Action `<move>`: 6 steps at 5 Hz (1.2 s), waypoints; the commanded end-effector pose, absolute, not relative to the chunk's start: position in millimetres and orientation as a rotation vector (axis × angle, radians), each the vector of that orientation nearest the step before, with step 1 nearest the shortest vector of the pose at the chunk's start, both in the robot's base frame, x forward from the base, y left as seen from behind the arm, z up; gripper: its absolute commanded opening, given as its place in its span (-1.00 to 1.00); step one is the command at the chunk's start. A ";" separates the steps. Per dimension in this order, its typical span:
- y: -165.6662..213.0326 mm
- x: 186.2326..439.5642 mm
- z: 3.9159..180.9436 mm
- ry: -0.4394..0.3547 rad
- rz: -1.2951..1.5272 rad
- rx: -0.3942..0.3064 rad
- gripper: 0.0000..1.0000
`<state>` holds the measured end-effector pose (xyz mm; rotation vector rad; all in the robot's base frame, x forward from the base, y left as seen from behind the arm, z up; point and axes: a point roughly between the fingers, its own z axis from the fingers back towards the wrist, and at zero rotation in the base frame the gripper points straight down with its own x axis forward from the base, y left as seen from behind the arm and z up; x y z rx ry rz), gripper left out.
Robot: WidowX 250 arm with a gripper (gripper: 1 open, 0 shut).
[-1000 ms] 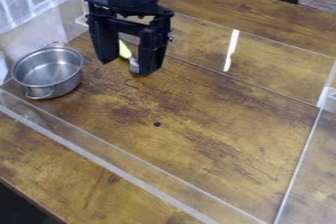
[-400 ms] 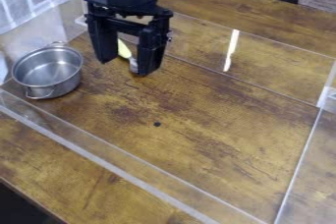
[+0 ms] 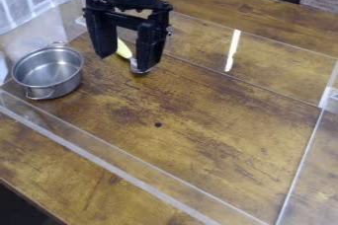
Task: Move the green spoon to the left
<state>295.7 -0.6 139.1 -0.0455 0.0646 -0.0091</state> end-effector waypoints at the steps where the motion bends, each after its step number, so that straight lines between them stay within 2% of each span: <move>1: -0.8 296.6 149.6 0.015 -0.010 -0.040 1.00; 3: 2.2 301.8 143.1 0.025 -0.004 -0.048 1.00; 6: 14.6 311.2 143.1 0.027 0.025 -0.062 1.00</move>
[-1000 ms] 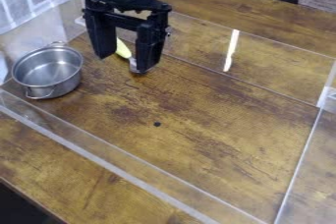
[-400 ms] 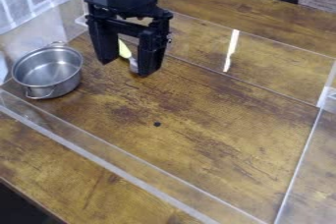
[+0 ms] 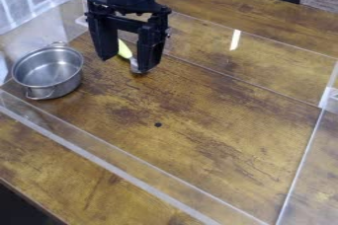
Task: Move the green spoon to the left
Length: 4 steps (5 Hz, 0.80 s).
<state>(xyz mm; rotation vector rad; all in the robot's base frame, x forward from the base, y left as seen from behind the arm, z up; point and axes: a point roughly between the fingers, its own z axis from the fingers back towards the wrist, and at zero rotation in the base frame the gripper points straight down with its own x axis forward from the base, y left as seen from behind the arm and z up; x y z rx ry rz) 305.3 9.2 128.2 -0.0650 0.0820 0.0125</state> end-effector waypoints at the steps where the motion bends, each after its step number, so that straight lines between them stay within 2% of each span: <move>1: 15.9 312.1 142.3 0.035 0.031 -0.067 1.00; 4: 15.6 312.1 142.0 0.062 0.028 -0.088 1.00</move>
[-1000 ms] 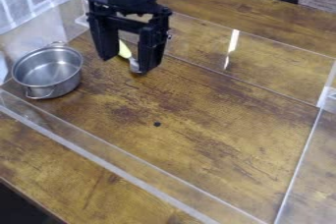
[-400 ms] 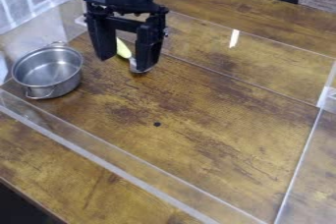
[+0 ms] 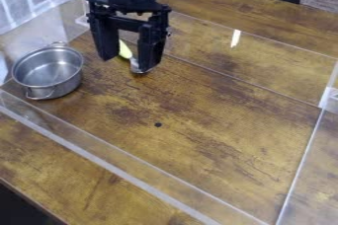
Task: Move the green spoon to the left
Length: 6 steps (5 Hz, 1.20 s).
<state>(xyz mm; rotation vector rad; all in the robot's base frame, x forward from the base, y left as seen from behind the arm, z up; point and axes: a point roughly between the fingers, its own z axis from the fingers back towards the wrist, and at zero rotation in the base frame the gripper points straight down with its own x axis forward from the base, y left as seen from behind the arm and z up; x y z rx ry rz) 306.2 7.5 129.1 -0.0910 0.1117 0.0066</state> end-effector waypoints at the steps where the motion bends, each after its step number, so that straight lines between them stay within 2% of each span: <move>1: 16.3 311.4 142.2 0.066 0.033 -0.090 1.00; 6: 7.4 312.6 143.8 0.087 0.001 -0.114 1.00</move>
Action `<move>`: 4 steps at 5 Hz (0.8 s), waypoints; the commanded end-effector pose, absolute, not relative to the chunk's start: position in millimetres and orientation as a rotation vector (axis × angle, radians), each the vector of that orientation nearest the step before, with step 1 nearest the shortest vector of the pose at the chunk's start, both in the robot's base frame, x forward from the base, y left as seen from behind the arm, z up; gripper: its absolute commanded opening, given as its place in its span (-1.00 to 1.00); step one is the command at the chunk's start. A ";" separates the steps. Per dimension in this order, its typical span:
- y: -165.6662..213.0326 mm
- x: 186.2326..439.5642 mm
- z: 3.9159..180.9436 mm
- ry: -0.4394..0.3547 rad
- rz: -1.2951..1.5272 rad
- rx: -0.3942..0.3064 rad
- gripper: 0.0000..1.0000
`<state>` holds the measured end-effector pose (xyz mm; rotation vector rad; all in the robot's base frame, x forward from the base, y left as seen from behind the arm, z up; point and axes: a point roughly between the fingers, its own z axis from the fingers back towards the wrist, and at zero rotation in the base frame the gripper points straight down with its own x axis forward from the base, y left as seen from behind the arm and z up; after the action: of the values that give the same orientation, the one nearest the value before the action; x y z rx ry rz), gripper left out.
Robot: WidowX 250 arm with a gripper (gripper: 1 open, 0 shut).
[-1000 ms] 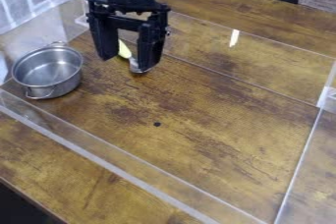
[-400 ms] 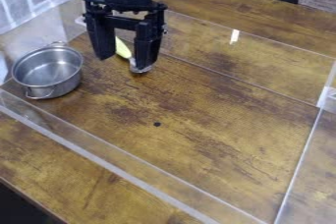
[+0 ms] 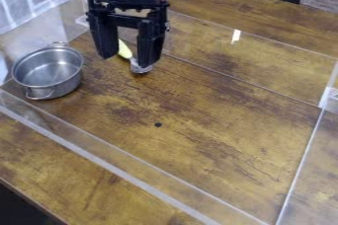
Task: Move the green spoon to the left
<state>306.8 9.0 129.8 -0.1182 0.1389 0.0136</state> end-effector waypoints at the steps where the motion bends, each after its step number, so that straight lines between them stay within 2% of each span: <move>1: 5.1 310.5 145.2 0.091 -0.008 -0.120 1.00; 4: 1.1 307.5 147.1 0.104 -0.024 -0.131 1.00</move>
<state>303.5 5.6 130.7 -0.1383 0.1592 -0.0030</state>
